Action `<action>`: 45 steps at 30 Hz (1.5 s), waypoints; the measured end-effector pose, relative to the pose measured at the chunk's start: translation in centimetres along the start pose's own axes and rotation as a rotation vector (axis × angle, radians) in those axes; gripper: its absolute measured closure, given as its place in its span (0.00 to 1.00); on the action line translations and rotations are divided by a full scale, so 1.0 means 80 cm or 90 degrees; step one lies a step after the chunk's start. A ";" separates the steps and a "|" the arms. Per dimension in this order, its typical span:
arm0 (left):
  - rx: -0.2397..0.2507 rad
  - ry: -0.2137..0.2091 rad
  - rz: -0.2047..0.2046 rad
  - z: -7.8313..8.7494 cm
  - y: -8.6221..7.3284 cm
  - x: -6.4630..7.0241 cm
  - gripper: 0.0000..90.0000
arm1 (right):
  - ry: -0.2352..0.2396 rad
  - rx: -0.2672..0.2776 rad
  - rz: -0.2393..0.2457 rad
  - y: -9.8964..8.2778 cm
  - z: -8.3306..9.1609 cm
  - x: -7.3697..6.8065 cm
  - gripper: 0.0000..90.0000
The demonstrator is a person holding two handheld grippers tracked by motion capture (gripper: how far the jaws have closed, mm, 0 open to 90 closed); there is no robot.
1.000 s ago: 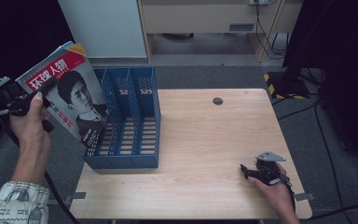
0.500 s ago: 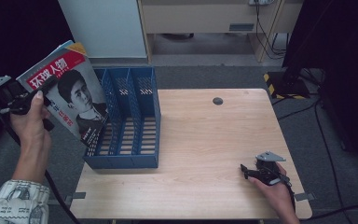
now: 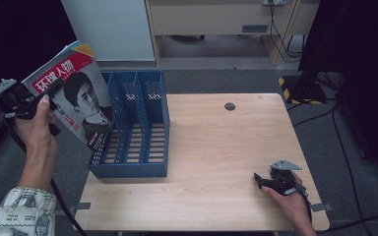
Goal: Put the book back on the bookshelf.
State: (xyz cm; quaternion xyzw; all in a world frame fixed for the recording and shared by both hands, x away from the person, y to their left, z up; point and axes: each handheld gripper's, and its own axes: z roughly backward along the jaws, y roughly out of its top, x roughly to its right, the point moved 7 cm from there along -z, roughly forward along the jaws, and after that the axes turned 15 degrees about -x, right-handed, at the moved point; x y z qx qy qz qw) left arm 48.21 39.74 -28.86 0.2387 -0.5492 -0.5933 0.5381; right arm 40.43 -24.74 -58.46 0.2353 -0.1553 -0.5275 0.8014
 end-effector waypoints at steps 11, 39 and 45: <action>0.000 0.012 -0.015 -0.012 -0.020 0.001 0.97 | 0.000 0.000 -0.001 0.000 0.000 0.000 0.26; 0.007 0.011 -0.016 -0.027 -0.057 -0.010 0.96 | -0.002 0.001 -0.002 0.000 0.000 0.000 0.26; 0.010 0.006 -0.013 -0.030 -0.059 -0.011 0.96 | -0.002 0.001 -0.003 -0.001 0.000 -0.001 0.27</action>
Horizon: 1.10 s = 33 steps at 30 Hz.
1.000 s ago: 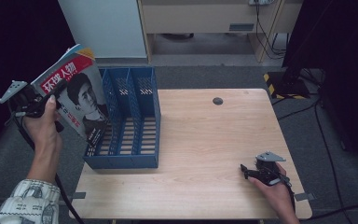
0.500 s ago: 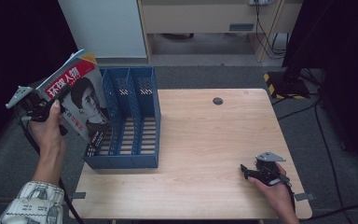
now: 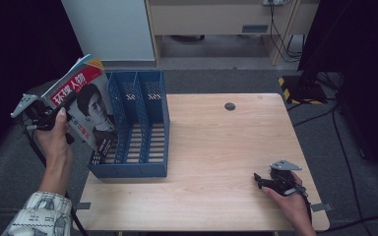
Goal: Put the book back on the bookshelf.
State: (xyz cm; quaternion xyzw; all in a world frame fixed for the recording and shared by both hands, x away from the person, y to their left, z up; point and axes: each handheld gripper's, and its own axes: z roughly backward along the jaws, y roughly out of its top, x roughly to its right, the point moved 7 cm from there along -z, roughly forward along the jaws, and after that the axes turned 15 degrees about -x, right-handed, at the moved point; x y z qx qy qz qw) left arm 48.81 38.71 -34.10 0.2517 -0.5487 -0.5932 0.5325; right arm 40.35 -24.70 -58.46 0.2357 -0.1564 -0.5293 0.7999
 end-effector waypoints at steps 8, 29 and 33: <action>-0.001 0.000 0.000 -0.003 -0.014 -0.004 0.96 | 0.000 0.001 -0.002 0.000 0.000 0.000 0.27; -0.010 -0.004 0.006 -0.012 -0.049 -0.008 0.96 | -0.003 0.001 -0.007 0.000 0.000 -0.001 0.27; -0.010 -0.004 0.008 -0.012 -0.052 -0.008 0.96 | -0.004 0.001 -0.006 -0.001 0.001 -0.001 0.27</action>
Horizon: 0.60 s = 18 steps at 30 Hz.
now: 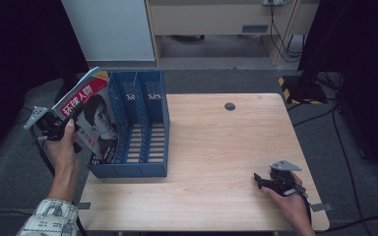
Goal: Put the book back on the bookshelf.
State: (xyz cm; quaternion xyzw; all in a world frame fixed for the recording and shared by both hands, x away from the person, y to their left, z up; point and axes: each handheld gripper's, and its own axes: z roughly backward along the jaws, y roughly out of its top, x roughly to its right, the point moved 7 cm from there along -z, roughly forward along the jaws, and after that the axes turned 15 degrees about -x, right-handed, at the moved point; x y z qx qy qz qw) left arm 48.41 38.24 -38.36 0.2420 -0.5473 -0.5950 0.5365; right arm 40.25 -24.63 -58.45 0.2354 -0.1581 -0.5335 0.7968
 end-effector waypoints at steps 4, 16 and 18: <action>0.000 0.000 0.001 -0.001 -0.002 -0.001 0.96 | 0.000 0.001 0.001 0.000 0.000 0.000 0.27; -0.005 0.003 -0.002 -0.004 -0.007 -0.001 0.95 | 0.000 -0.001 0.000 0.000 0.000 0.000 0.28; -0.002 0.002 -0.001 -0.004 -0.010 -0.002 0.95 | 0.001 -0.001 0.002 0.000 0.000 0.000 0.28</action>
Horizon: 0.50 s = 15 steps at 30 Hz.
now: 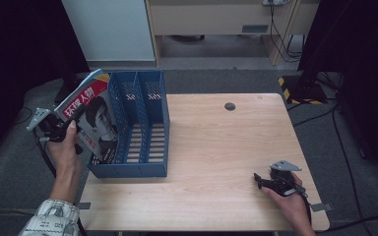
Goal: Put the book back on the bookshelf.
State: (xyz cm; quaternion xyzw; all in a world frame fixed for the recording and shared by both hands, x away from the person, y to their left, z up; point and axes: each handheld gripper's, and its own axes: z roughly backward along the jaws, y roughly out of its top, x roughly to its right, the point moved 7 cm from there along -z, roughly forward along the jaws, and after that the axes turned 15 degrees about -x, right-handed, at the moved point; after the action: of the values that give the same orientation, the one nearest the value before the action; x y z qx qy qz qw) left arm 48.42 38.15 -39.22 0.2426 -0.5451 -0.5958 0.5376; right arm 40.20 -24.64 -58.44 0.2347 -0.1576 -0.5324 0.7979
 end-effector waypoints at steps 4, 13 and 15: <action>-0.002 0.001 0.005 -0.002 -0.005 -0.003 0.95 | 0.002 0.000 -0.004 0.000 0.000 0.000 0.28; 0.002 0.004 0.003 -0.005 -0.008 -0.001 0.95 | 0.002 0.000 0.001 0.000 0.000 -0.001 0.28; 0.002 0.003 0.000 -0.005 -0.008 0.000 0.95 | 0.002 0.001 0.001 0.000 0.000 -0.001 0.28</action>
State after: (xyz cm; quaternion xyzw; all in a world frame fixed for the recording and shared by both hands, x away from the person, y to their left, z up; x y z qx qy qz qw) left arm 48.53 37.92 -39.90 0.2448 -0.5445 -0.5943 0.5389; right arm 40.18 -24.60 -58.43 0.2360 -0.1572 -0.5310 0.7985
